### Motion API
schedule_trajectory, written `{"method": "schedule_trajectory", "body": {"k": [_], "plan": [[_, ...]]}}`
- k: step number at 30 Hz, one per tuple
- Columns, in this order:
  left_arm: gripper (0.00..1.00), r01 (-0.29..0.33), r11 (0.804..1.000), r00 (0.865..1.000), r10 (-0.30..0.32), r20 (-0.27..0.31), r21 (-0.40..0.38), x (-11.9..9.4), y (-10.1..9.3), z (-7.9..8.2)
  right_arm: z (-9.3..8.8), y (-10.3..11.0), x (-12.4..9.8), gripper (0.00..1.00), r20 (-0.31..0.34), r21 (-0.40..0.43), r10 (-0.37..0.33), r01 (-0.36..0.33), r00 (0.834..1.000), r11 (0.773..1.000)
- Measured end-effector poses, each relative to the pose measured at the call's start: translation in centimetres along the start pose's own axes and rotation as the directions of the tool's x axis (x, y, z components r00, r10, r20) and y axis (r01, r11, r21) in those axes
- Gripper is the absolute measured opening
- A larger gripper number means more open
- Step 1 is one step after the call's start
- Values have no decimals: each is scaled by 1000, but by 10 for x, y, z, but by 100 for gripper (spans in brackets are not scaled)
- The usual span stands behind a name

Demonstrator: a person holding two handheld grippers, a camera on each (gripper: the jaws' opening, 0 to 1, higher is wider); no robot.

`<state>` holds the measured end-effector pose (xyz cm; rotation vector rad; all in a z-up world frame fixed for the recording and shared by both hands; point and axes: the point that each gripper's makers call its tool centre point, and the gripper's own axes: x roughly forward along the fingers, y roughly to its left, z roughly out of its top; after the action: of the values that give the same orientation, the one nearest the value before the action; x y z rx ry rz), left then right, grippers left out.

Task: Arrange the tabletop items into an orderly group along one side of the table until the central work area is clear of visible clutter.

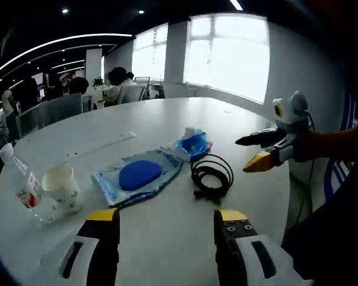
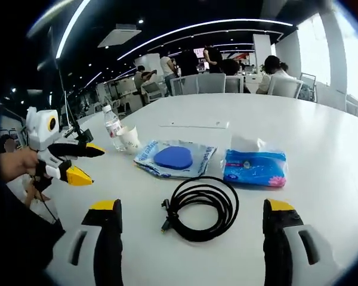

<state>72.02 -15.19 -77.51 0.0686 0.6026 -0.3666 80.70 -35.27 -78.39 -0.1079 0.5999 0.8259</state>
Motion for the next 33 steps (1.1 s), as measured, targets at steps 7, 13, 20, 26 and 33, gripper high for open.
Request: {"method": "schedule_trajectory", "body": {"k": [7,13,20,26,33], "plan": [[81,-62,997,998,63,23,-38,-47,20,-9,-1,-6,-21,99,-1,-45,2,-2,1000,999],[91,-133,988,990,135,28,-80,-78,40,-14,-3,-12,-35,100,2,-59,3,-3,1000,998],[99,-151,984,987,155,41,-89,-95,43,-16,-4,-11,-48,100,8,-59,6,-6,1000,998],[100,-131,988,988,137,74,-81,-95,42,-12,-4,-7,-50,100,14,-48,13,-12,1000,999],[100,-136,985,987,144,71,-103,-94,49,-12,1,-4,-50,100,0,-47,24,-24,1000,999]]}}
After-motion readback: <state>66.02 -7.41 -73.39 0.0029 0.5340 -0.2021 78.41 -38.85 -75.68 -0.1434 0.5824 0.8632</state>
